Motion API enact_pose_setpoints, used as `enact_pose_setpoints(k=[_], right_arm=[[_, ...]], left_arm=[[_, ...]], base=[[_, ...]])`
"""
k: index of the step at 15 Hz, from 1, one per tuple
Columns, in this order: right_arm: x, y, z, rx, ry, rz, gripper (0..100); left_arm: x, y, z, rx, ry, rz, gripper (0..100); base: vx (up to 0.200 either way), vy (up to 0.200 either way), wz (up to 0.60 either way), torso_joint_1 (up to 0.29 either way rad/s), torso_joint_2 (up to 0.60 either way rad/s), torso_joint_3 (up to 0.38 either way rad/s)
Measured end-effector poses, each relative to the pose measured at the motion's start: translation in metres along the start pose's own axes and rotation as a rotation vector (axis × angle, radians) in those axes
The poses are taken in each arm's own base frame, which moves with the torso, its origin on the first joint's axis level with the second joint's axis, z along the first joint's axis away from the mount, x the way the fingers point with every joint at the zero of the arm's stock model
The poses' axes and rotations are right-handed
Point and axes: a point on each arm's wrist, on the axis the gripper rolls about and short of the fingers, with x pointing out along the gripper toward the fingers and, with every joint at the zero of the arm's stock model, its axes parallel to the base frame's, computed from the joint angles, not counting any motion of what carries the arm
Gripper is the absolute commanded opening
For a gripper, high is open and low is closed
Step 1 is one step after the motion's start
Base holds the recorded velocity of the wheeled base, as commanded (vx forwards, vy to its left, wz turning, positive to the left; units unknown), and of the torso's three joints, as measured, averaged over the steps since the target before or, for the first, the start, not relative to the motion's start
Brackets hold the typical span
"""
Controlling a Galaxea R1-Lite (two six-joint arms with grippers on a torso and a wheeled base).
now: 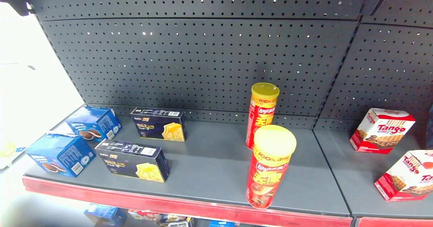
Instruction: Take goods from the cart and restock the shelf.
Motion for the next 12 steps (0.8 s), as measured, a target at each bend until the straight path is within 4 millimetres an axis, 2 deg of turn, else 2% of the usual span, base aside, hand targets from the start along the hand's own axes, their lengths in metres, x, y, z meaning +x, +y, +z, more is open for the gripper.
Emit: enact_pose_setpoints(k=[2, 12], right_arm=[[0.0000, 0.0001, 0.0001, 0.002, 0.000, 0.000, 100], [0.0000, 0.0000, 0.0001, 0.003, 0.000, 0.000, 100]], left_arm=[[0.0000, 0.0000, -0.0002, -0.001, 0.001, 0.000, 0], [0.0000, 0.0000, -0.0002, 0.000, 0.001, -0.002, 0]], base=[[0.000, 0.000, -0.60, 0.002, 0.00, 0.002], [0.000, 0.000, 0.00, 0.000, 0.00, 0.000]])
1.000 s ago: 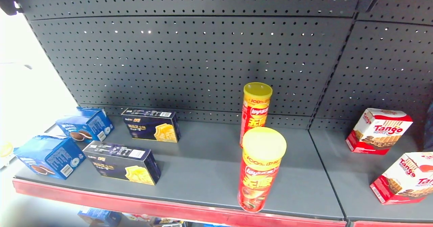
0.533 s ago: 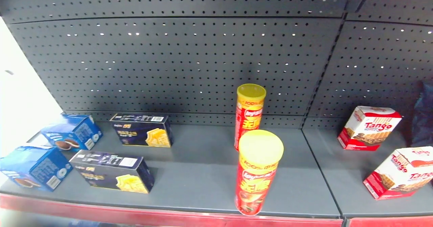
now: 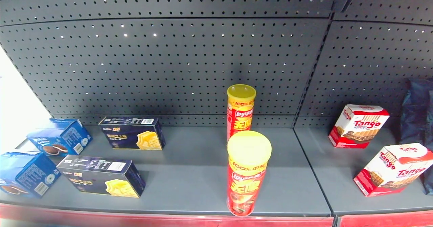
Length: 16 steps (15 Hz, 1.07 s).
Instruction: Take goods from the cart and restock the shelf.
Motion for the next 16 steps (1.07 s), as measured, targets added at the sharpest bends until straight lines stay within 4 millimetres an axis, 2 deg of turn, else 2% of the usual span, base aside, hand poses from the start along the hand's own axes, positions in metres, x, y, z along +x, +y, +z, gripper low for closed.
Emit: enact_pose_setpoints(k=[2, 11, 12, 16], right_arm=[[0.0000, 0.0001, -0.0002, 0.002, 0.001, 0.003, 100], [0.0000, 0.0002, 0.0000, -0.024, 0.000, 0.015, 100], [0.0000, 0.0002, 0.0000, -0.037, 0.000, 0.008, 100], [0.0000, 0.0002, -0.0001, -0.040, 0.000, 0.010, 100]], left_arm=[[0.0000, 0.0000, 0.0000, 0.000, 0.000, 0.001, 0], [0.0000, 0.0001, 0.0000, -0.007, 0.001, 0.007, 0], [0.0000, 0.0001, 0.0000, -0.006, 0.000, 0.005, 0], [0.0000, 0.0001, 0.0000, -0.007, 0.001, 0.006, 0]], base=[[0.000, 0.000, -0.60, 0.002, 0.00, 0.000], [0.000, 0.000, 0.00, 0.000, 0.00, 0.000], [0.000, 0.000, 0.60, 0.002, 0.00, -0.002], [0.000, 0.000, 0.00, 0.000, 0.00, 0.000]])
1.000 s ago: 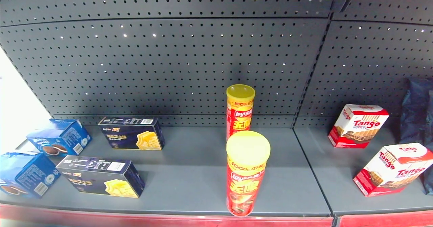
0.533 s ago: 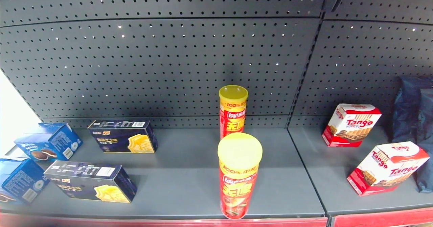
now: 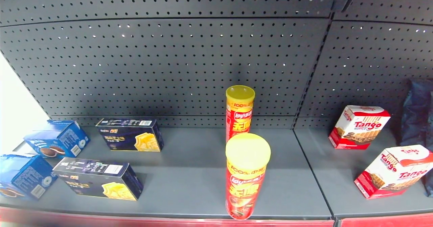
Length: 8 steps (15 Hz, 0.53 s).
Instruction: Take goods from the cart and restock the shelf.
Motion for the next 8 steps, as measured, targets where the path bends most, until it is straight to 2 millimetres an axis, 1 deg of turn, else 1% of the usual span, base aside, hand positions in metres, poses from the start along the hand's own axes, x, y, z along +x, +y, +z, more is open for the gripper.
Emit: enact_pose_setpoints(k=[2, 5, 8], right_arm=[[0.0000, -0.0001, 0.0000, 0.005, 0.000, 0.000, 100], [0.0000, 0.0000, 0.0001, 0.005, -0.001, 0.000, 100], [0.0001, 0.0001, 0.0000, 0.005, -0.001, 0.003, 100]], left_arm=[[0.0000, 0.0000, 0.0000, 0.001, 0.000, -0.001, 0], [0.0000, 0.0000, 0.0000, 0.002, 0.000, -0.001, 0], [0.0000, 0.0000, 0.0000, 0.000, 0.001, 0.001, 0]], base=[[0.000, 0.000, 0.00, 0.000, 0.00, 0.000], [-0.200, 0.000, 0.00, 0.004, 0.00, 0.001], [0.000, 0.000, 0.00, 0.000, 0.00, 0.000]])
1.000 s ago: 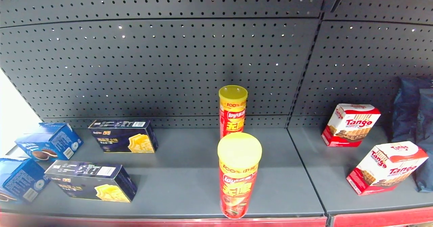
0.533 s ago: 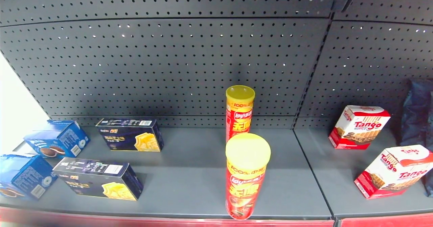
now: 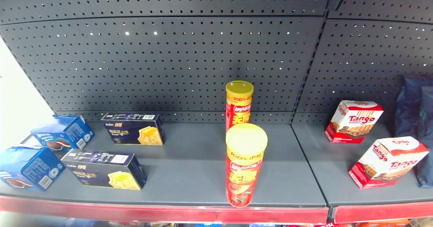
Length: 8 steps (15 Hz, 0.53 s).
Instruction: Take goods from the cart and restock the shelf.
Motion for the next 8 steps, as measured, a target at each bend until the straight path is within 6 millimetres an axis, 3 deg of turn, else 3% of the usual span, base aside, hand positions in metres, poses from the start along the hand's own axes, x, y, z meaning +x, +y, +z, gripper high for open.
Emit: enact_pose_setpoints(k=[8], right_arm=[[0.0000, -0.0001, 0.0000, 0.000, 0.001, -0.002, 100]], left_arm=[[0.0000, -0.0001, 0.0000, 0.004, 0.000, -0.003, 0]], base=[[0.000, 0.000, 0.00, 0.000, 0.00, 0.000]])
